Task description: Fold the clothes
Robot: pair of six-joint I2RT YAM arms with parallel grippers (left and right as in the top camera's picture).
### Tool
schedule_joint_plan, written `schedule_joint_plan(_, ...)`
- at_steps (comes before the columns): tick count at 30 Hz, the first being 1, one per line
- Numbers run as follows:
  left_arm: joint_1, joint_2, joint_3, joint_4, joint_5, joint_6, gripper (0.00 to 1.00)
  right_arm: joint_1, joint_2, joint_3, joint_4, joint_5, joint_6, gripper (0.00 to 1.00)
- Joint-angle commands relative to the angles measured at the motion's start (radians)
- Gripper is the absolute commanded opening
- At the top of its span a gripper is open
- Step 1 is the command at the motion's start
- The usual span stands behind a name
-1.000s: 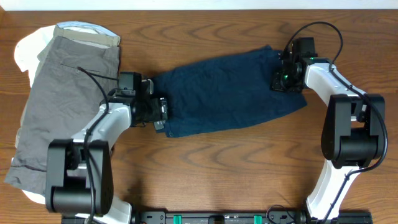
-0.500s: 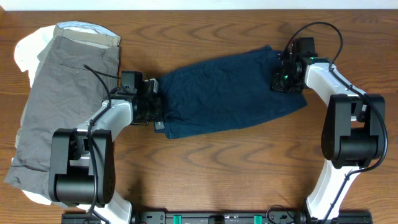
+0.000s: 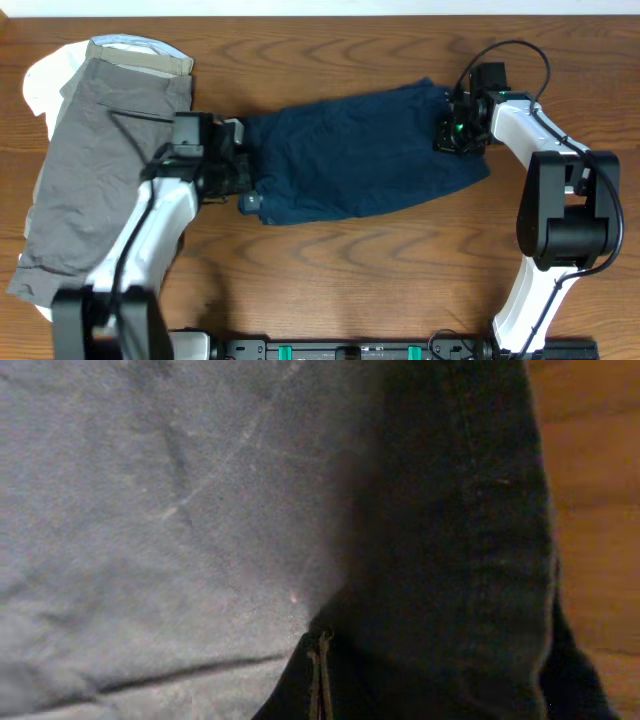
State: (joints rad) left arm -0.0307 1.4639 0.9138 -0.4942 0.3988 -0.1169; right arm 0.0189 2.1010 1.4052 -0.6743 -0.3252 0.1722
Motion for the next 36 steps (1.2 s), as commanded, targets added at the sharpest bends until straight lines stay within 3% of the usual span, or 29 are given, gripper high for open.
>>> schedule_joint_plan(1,0.037,-0.060,0.000,-0.042,-0.033,-0.014,0.06,-0.003,0.037,-0.013,-0.002,-0.077,0.007,0.01)
schedule_joint_plan(9,0.041,-0.069,0.001,-0.086,-0.033,0.016,0.06,-0.004,-0.028,-0.012,0.012,-0.256,-0.056,0.01)
schedule_joint_plan(18,0.041,-0.069,0.065,-0.179,-0.034,0.052,0.06,-0.006,-0.055,-0.011,0.028,-0.190,-0.130,0.01)
schedule_joint_plan(36,0.041,-0.069,0.190,-0.339,-0.033,0.117,0.06,0.010,-0.054,-0.012,0.063,-0.148,-0.137,0.01)
